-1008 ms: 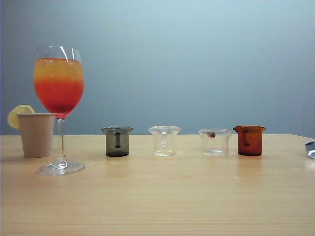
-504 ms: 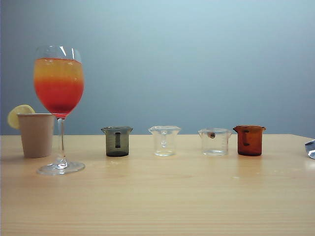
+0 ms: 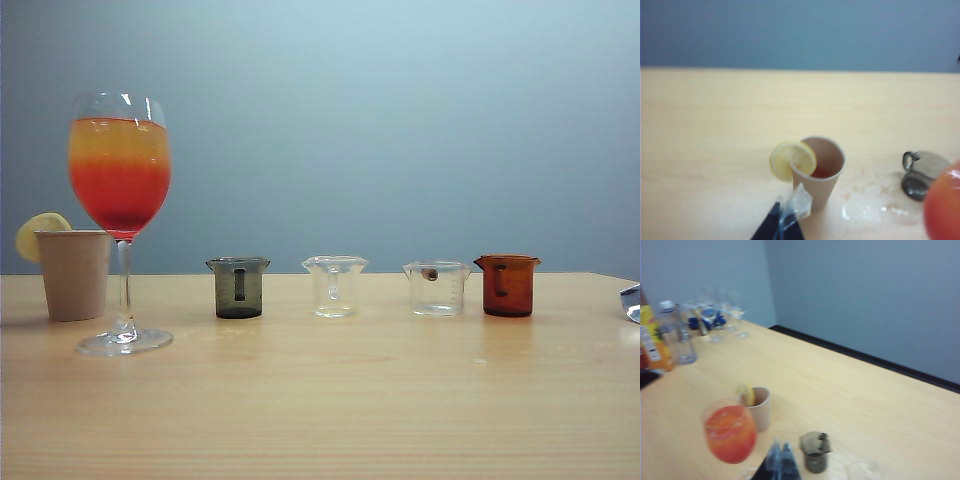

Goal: Pick up the lemon slice from the paper cup on the left and carefully insert it into the rim of the goblet.

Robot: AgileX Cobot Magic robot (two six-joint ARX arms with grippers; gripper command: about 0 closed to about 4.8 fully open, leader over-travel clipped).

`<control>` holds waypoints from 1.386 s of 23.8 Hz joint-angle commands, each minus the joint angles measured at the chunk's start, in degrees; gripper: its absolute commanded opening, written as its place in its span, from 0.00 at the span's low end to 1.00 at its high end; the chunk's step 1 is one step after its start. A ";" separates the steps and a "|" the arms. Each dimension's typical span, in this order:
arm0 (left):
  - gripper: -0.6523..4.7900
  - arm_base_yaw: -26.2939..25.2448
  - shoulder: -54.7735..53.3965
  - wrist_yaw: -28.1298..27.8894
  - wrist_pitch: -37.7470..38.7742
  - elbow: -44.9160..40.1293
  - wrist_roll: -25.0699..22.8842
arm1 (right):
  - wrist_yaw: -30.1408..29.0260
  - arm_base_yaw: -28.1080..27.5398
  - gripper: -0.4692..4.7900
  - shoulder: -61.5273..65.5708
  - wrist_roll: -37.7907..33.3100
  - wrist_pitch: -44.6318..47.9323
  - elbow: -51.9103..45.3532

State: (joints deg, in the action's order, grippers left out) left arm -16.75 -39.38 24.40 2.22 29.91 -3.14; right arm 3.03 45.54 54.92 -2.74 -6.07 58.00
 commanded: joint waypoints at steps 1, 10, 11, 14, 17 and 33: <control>0.11 -0.85 -4.22 4.59 -4.90 0.24 0.15 | 0.00 2.19 0.07 0.63 -0.46 3.26 0.24; 0.11 -6.03 -19.82 15.12 -9.46 3.82 -5.03 | -0.46 3.48 0.07 0.72 -0.46 4.85 0.24; 0.11 -6.08 -21.29 16.17 -10.78 4.07 -5.25 | -0.72 3.48 0.07 0.72 -0.46 4.96 0.24; 0.11 -6.08 -26.25 18.51 -14.97 5.22 -5.22 | -1.88 3.48 0.07 0.72 -0.46 5.14 0.24; 0.11 -6.08 -31.28 20.06 -15.63 7.39 -5.25 | -1.88 3.48 0.07 0.74 -0.46 5.29 0.24; 0.11 -5.97 -51.93 27.28 -31.91 11.98 -9.05 | -2.10 4.57 0.07 5.38 -0.15 6.78 0.24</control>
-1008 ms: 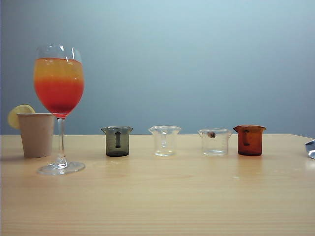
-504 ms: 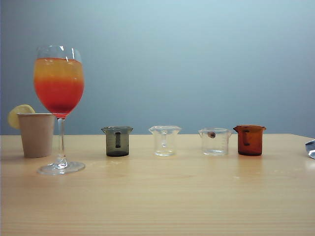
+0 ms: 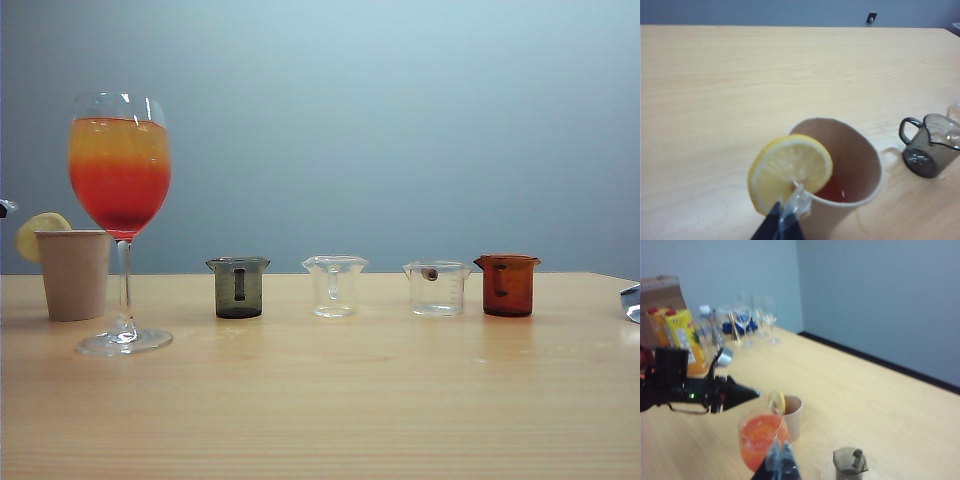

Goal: Pick up the lemon slice from the paper cup on the left and carefully insert it into the rim of the goblet.

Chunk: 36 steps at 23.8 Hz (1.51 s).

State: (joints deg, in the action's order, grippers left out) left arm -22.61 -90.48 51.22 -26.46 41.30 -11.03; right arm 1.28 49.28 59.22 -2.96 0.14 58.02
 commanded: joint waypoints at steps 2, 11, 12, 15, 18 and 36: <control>0.11 -0.11 -1.84 0.44 -3.23 1.73 -1.25 | -0.42 1.33 0.07 2.25 0.04 1.16 0.22; 0.11 -0.09 -5.51 2.12 -1.40 7.26 -2.40 | -1.18 2.56 0.07 5.18 0.02 4.90 0.22; 0.11 -0.09 -5.51 2.82 -1.36 7.41 -2.38 | -1.18 2.54 0.07 5.33 0.02 4.94 0.22; 0.12 -0.09 -5.57 5.25 -0.55 7.54 -2.49 | -0.98 2.49 0.07 5.49 0.02 5.03 0.22; 0.53 -0.09 -5.57 5.44 -0.20 7.54 -2.54 | -0.79 2.47 0.07 5.49 0.04 5.09 0.22; 0.84 2.73 -10.03 2.73 -2.19 7.98 -2.08 | 0.57 2.47 0.07 5.88 0.02 4.76 0.20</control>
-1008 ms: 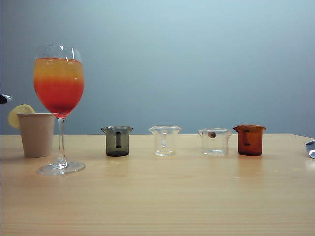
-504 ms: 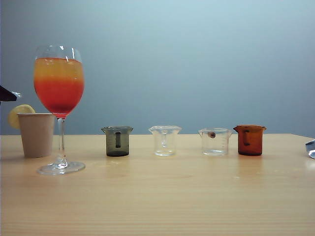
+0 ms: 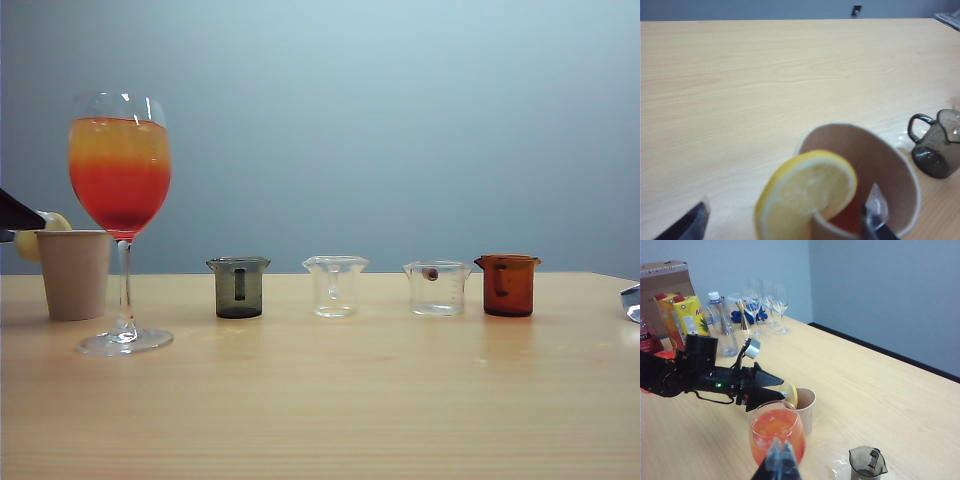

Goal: Pick up the lemon slice from the paper cup on the left and carefully insert it into the rim of the goblet.

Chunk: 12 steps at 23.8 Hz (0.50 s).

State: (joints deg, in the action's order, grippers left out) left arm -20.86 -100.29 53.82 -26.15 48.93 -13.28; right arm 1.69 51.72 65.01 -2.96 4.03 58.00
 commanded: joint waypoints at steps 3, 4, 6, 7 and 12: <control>0.83 1.62 -0.83 -0.04 -4.87 0.39 0.20 | 0.11 0.09 0.07 0.52 0.02 0.72 0.22; 0.79 1.64 -0.98 -0.04 -4.94 0.39 0.20 | 0.09 0.09 0.07 0.72 0.02 0.72 0.22; 0.79 1.64 -1.16 -0.02 -4.79 0.39 0.22 | 0.11 0.09 0.07 0.74 0.02 0.55 0.22; 0.79 1.62 -1.18 0.00 -4.76 0.39 0.26 | 0.13 0.09 0.07 0.74 0.02 0.52 0.22; 0.60 1.57 -1.25 0.07 -4.92 1.86 2.05 | 0.11 0.09 0.07 0.74 0.00 0.55 0.22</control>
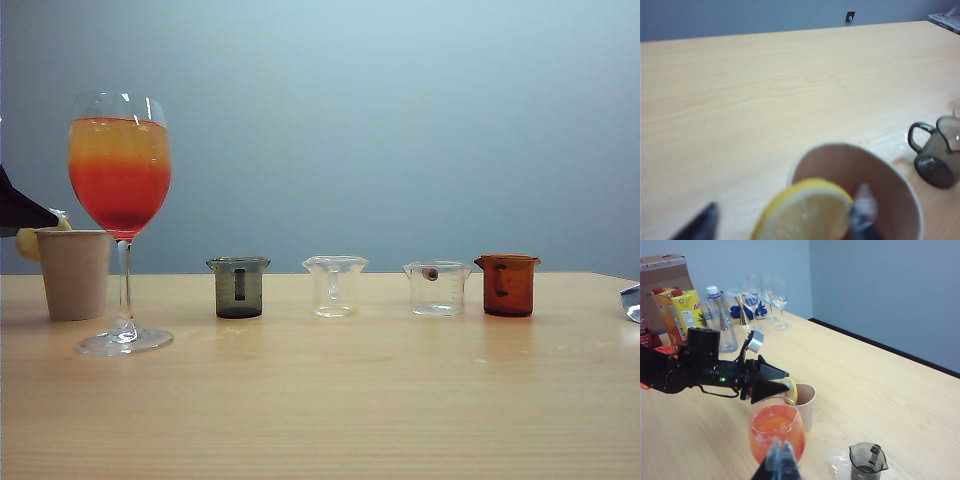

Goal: Pick up the lemon slice from the paper cup on the left and carefully insert it into the rim of the goblet.

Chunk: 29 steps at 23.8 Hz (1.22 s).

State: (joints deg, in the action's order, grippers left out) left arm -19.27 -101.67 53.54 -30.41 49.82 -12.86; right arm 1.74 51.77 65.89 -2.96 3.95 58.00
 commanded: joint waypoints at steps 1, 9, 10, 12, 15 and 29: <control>0.59 -0.02 0.13 0.28 -0.66 1.14 1.77 | 0.07 0.04 0.07 -0.13 0.00 0.61 0.22; 0.56 -0.02 0.09 2.08 0.15 1.53 2.56 | 0.09 0.02 0.07 -0.13 0.02 0.63 0.22; 0.56 -0.02 0.00 2.23 0.17 1.53 2.58 | 0.09 0.02 0.07 -0.13 0.02 0.63 0.22; 0.56 -0.02 -0.04 2.23 0.44 1.53 2.58 | 0.11 -0.02 0.07 -0.13 0.02 0.61 0.22; 0.56 0.00 -0.31 2.21 0.79 1.53 2.56 | 0.31 -0.04 0.07 -0.13 0.02 0.63 0.22; 0.11 -0.02 -1.55 4.46 -0.52 1.53 3.45 | 0.57 -0.04 0.07 -0.11 0.02 0.59 0.22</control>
State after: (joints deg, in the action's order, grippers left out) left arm -19.25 -103.37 57.19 -30.57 51.27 -9.26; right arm 1.93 51.72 65.89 -2.96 3.95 58.00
